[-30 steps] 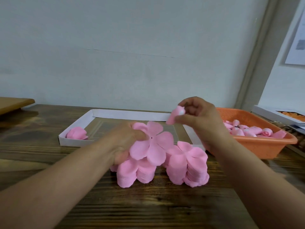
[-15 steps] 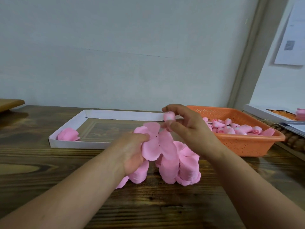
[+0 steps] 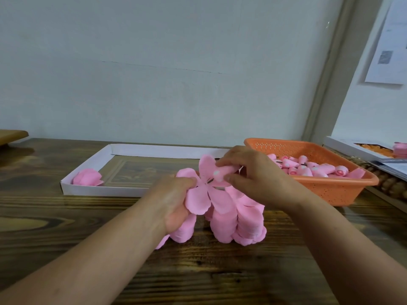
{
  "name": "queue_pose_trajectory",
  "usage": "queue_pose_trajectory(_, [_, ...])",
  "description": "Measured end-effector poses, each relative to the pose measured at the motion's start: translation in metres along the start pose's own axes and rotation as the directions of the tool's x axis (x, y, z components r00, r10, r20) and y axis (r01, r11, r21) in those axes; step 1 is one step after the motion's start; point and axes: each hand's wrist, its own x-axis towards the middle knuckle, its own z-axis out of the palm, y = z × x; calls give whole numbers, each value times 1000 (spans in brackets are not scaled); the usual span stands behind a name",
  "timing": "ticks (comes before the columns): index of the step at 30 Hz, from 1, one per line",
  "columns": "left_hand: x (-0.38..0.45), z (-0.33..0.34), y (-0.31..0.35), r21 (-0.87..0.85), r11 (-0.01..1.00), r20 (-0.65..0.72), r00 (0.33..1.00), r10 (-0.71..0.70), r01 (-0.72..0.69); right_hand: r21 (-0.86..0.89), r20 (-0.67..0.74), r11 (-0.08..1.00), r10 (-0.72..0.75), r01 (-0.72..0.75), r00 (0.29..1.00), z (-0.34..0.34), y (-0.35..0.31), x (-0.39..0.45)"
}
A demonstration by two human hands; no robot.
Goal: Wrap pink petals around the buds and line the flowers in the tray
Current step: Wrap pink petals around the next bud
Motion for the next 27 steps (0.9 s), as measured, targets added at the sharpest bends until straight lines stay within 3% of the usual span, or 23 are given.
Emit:
queue_pose_trajectory(9, [-5, 0, -1, -20, 1000, 33, 999, 7, -6, -6, -10, 1000, -28, 28, 1000, 2, -13, 1])
queue_pose_trajectory(13, [-5, 0, -3, -52, 999, 113, 994, 0, 6, 31, -21, 999, -8, 8, 1000, 0, -14, 1])
queue_pose_trajectory(22, [-8, 0, -7, -139, 990, 173, 985, -10, 35, -111, 5, 993, -42, 42, 999, 8, -16, 4])
queue_pose_trajectory(24, [-9, 1, -7, -123, 992, 175, 985, -13, 35, -72, -5, 997, -13, 13, 1000, 10, -16, 5])
queue_pose_trajectory(27, [-9, 2, -6, -59, 998, 135, 991, -1, 9, 122, -19, 990, 78, -75, 997, 11, -14, 6])
